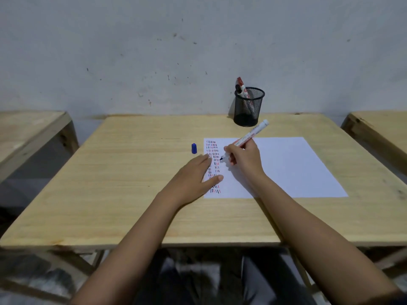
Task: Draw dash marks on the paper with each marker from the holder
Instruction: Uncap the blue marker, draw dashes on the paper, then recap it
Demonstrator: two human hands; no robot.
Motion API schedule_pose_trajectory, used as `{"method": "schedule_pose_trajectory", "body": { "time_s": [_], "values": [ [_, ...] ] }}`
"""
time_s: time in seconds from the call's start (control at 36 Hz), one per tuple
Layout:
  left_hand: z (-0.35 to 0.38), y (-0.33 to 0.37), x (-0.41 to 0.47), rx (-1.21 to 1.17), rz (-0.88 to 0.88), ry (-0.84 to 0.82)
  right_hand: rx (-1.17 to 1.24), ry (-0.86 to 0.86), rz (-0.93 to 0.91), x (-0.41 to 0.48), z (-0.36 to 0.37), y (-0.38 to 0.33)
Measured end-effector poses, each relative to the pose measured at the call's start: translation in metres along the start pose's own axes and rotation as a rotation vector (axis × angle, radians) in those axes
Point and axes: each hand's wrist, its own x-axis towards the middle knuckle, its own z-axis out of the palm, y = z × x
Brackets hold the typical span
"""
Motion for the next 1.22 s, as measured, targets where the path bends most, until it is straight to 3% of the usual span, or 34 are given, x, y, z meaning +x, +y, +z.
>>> {"method": "schedule_pose_trajectory", "body": {
  "time_s": [0.14,1.0,1.22],
  "values": [
    [0.0004,0.0025,-0.0021,0.024,-0.019,0.020,0.060,-0.028,-0.003,-0.0034,0.0042,-0.0023],
    [0.0058,-0.0014,0.0003,0.045,-0.054,0.008,-0.205,-0.045,-0.072,0.0048,0.0059,0.0053],
    [0.0071,-0.0036,0.0007,0.032,-0.056,0.007,0.143,0.047,0.009,0.0012,-0.0011,-0.0002]
  ]
}}
